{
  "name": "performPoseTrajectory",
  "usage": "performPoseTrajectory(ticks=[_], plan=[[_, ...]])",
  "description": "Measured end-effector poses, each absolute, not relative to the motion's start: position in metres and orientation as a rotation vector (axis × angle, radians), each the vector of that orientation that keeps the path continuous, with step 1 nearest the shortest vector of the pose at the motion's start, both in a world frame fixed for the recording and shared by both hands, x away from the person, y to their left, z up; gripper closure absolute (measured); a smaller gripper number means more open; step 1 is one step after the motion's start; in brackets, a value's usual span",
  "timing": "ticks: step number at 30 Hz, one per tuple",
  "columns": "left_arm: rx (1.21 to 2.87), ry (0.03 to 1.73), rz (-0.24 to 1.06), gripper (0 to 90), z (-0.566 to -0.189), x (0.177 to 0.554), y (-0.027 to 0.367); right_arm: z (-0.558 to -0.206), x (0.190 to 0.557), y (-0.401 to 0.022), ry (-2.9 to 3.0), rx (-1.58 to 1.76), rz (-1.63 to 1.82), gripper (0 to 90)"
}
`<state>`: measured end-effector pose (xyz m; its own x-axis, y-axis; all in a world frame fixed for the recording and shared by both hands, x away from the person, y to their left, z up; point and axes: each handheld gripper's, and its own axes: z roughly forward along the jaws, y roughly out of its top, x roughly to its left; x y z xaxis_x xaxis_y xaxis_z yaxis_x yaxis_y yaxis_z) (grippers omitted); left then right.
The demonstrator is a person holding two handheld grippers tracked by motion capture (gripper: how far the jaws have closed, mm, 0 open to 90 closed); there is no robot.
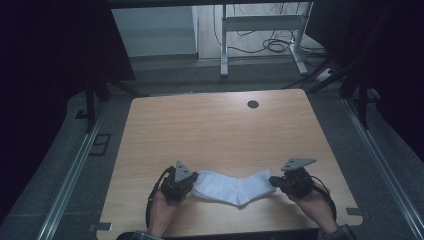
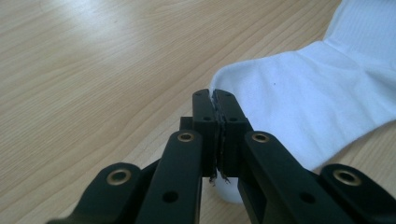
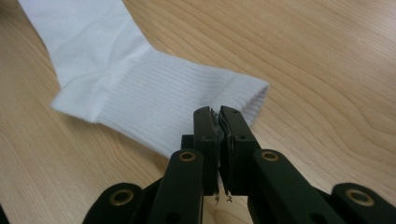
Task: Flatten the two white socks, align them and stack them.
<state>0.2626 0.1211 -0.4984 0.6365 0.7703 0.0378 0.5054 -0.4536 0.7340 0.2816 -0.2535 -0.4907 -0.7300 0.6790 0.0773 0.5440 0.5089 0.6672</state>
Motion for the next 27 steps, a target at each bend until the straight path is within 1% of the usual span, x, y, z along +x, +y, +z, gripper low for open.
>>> performPoseTrajectory(ticks=[2, 4, 5, 6, 7, 9, 10, 11, 13, 14, 18, 21, 22, 23, 25, 26, 27], plan=[[2.194, 0.996, 0.452, 87.8, -0.506, 0.266, 0.119, -0.494, 0.282, -0.255, 2.557, 1.060, 1.012, 85.0], [2.240, 1.013, 0.449, 86.0, -0.513, 0.268, 0.117, -0.501, 0.285, -0.255, 2.582, 1.075, 0.987, 83.7], [2.252, 1.024, 0.452, 81.2, -0.516, 0.269, 0.116, -0.504, 0.286, -0.255, 2.589, 1.086, 0.974, 81.6], [2.241, 1.032, 0.477, 73.4, -0.516, 0.269, 0.117, -0.506, 0.287, -0.255, 2.586, 1.090, 0.965, 78.0], [2.224, 1.044, 0.497, 61.3, -0.515, 0.269, 0.118, -0.505, 0.287, -0.256, 2.572, 1.092, 0.969, 73.8], [2.185, 1.067, 0.503, 50.5, -0.514, 0.269, 0.120, -0.501, 0.287, -0.259, 2.529, 1.096, 1.001, 67.1], [2.169, 1.083, 0.486, 46.4, -0.514, 0.269, 0.121, -0.498, 0.287, -0.261, 2.500, 1.100, 1.020, 65.2], [2.165, 1.096, 0.466, 44.2, -0.516, 0.270, 0.122, -0.496, 0.287, -0.262, 2.476, 1.114, 1.036, 62.5], [2.170, 1.119, 0.421, 40.4, -0.522, 0.271, 0.123, -0.499, 0.288, -0.263, 2.467, 1.136, 1.034, 58.5], [2.168, 1.134, 0.395, 39.6, -0.526, 0.272, 0.123, -0.502, 0.290, -0.262, 2.474, 1.144, 1.028, 57.9], [2.165, 1.154, 0.342, 40.2, -0.531, 0.274, 0.125, -0.514, 0.294, -0.257, 2.518, 1.149, 0.984, 57.0], [2.139, 1.150, 0.286, 46.2, -0.533, 0.275, 0.128, -0.520, 0.296, -0.254, 2.539, 1.142, 0.983, 60.9], [2.133, 1.136, 0.273, 50.5, -0.534, 0.275, 0.129, -0.522, 0.297, -0.254, 2.548, 1.143, 0.996, 63.2], [2.135, 1.127, 0.267, 58.5, -0.534, 0.275, 0.129, -0.523, 0.297, -0.254, 2.556, 1.143, 1.010, 66.7], [2.137, 1.113, 0.240, 65.7, -0.534, 0.274, 0.129, -0.524, 0.298, -0.255, 2.571, 1.161, 1.036, 72.6], [2.132, 1.110, 0.220, 72.6, -0.534, 0.274, 0.128, -0.523, 0.298, -0.255, 2.576, 1.167, 1.039, 75.8], [2.134, 1.112, 0.211, 76.3, -0.534, 0.275, 0.128, -0.523, 0.298, -0.254, 2.581, 1.165, 1.036, 77.6]])
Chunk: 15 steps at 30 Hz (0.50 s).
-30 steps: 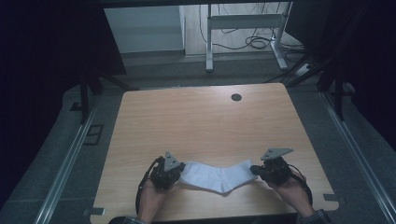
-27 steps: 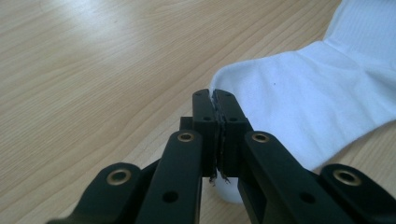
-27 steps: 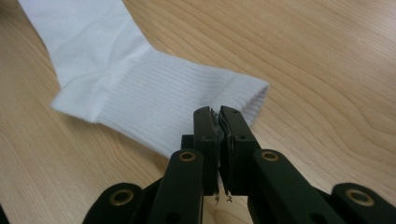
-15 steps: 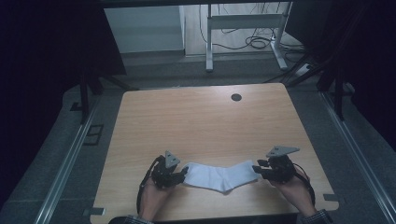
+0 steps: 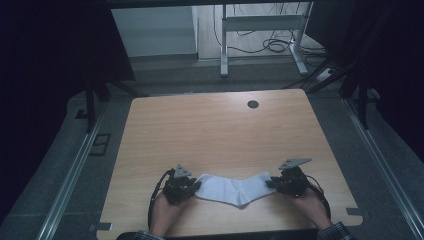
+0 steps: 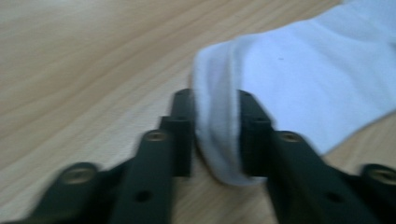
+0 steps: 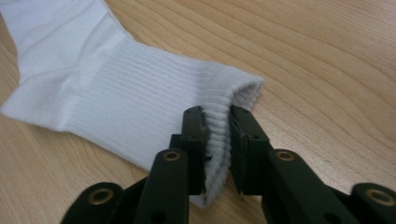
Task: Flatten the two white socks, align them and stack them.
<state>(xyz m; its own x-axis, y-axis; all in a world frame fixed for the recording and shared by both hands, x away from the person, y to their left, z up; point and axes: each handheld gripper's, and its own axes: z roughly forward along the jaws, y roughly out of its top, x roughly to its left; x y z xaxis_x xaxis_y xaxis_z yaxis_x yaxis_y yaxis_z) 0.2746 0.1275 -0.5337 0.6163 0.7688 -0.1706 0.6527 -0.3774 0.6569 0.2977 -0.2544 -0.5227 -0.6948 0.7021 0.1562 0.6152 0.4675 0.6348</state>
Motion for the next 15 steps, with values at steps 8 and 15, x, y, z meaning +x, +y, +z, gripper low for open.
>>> performPoseTrajectory(ticks=[8, 15], plan=[[2.186, 1.080, 0.269, 83.4, -0.527, 0.276, 0.122, -0.515, 0.296, -0.251, 2.569, 1.127, 1.020, 81.5], [2.167, 1.062, 0.309, 83.5, -0.511, 0.285, 0.126, -0.498, 0.304, -0.253, 2.522, 1.125, 1.099, 81.6]])
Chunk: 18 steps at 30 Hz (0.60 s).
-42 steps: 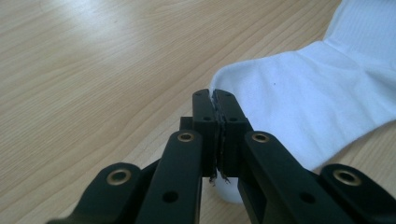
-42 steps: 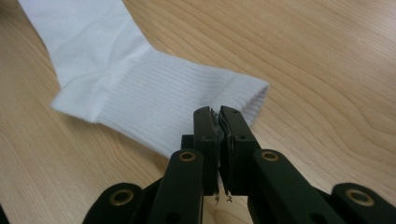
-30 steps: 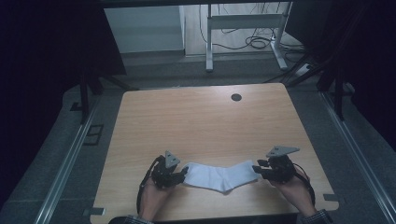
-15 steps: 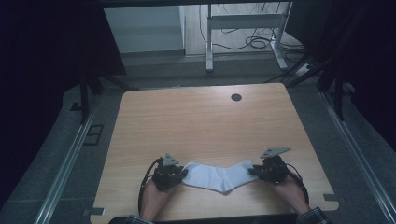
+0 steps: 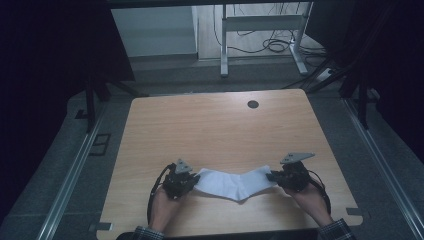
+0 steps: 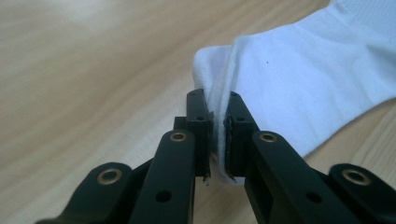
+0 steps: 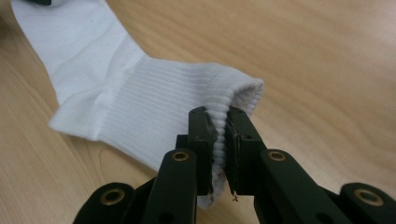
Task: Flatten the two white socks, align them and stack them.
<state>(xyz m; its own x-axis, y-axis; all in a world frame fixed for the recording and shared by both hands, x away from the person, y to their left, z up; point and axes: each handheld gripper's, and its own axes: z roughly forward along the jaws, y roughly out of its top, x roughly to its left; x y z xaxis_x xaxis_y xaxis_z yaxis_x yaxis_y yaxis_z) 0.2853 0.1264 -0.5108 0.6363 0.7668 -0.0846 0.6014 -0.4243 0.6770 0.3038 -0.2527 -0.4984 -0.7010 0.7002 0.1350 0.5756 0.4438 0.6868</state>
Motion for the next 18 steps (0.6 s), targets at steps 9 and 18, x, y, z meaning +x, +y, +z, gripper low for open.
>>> performPoseTrajectory(ticks=[9, 18], plan=[[2.156, 1.040, 0.373, 83.3, -0.485, 0.314, 0.124, -0.479, 0.324, -0.251, 2.465, 1.135, 1.129, 81.5], [2.177, 1.063, 0.425, 82.9, -0.484, 0.349, 0.118, -0.480, 0.360, -0.248, 2.430, 1.189, 1.105, 81.4]])
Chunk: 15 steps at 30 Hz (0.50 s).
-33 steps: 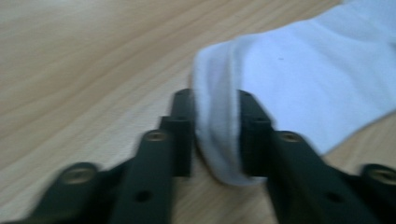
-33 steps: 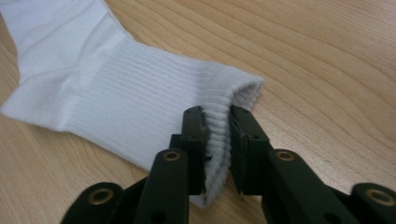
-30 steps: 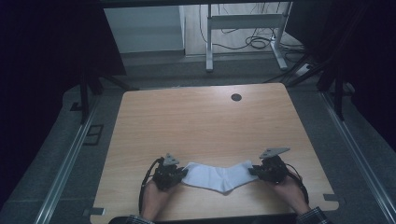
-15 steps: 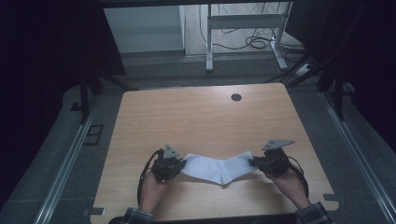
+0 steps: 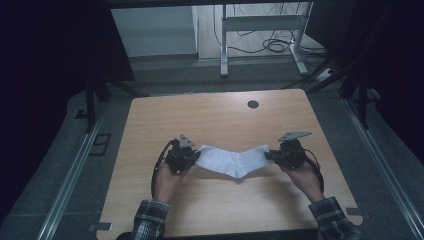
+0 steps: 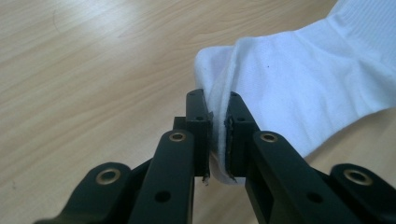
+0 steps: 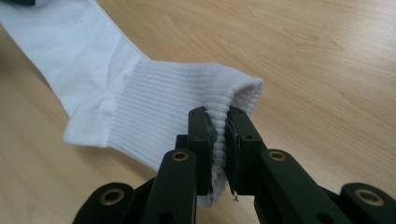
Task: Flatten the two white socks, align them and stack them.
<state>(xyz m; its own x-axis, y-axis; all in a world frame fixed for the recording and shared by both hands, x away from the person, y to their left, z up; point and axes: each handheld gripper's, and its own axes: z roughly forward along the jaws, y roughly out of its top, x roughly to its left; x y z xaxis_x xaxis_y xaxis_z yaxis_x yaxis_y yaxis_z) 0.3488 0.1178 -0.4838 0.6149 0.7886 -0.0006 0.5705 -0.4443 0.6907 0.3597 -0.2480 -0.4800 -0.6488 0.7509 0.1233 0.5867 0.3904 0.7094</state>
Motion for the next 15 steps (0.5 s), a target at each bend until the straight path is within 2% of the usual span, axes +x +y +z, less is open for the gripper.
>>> performPoseTrajectory(ticks=[8, 15], plan=[[2.211, 1.131, 0.477, 82.5, -0.507, 0.371, 0.110, -0.500, 0.386, -0.239, 2.411, 1.230, 1.042, 80.4], [2.223, 1.181, 0.485, 80.2, -0.525, 0.378, 0.108, -0.523, 0.396, -0.239, 2.404, 1.279, 1.008, 77.1]])
